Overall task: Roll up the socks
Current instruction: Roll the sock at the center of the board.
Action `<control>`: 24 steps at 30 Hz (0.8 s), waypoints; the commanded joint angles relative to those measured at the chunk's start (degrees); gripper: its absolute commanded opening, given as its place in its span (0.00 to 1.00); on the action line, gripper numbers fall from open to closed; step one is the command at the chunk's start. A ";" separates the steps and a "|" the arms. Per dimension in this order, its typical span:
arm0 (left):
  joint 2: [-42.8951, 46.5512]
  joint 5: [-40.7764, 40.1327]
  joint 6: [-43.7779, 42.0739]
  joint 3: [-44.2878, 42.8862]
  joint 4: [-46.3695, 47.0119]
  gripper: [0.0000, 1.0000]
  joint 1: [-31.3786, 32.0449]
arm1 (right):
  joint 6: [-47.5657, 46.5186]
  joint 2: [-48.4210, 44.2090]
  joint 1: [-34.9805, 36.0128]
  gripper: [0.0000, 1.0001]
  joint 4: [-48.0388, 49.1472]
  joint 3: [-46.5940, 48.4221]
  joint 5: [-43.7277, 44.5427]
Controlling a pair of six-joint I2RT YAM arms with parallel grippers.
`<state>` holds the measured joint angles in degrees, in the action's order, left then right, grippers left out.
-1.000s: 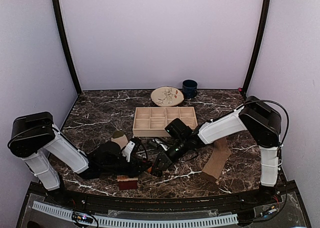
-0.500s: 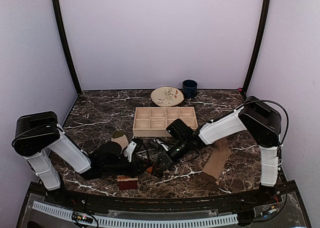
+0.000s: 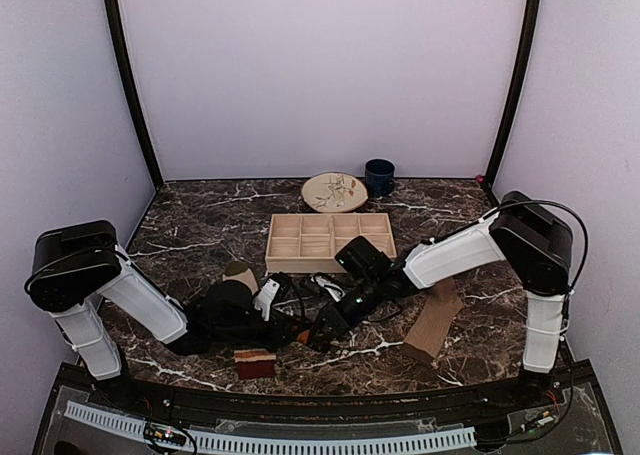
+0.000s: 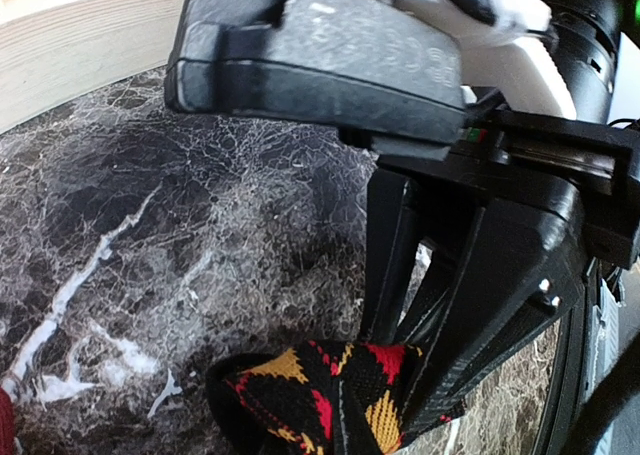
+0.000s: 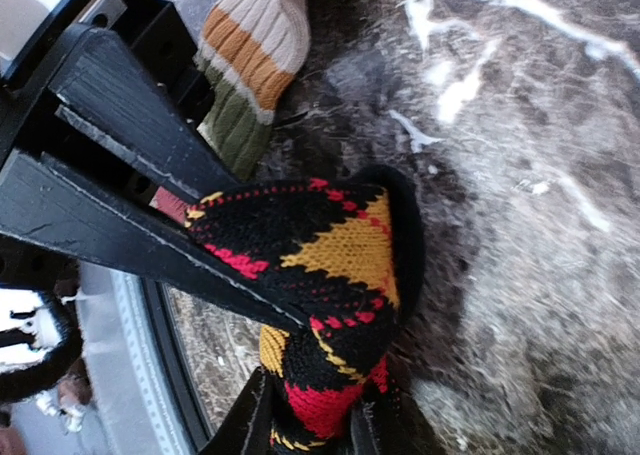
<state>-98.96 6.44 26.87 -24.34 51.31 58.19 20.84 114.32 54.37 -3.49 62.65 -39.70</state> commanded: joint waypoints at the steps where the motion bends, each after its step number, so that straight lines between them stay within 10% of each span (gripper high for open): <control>1: -1.19 -0.73 0.41 -0.88 -6.32 0.00 1.09 | -1.59 -1.72 0.29 0.25 -2.96 -2.79 12.68; 24: -6.53 -3.44 -0.46 -5.90 -10.73 0.00 1.31 | -1.52 -7.32 1.03 0.37 -3.05 -5.45 26.90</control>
<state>-102.41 2.90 27.20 -30.50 47.27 58.83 19.94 107.59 55.77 -4.36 58.89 -20.91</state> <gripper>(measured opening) 0.077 0.359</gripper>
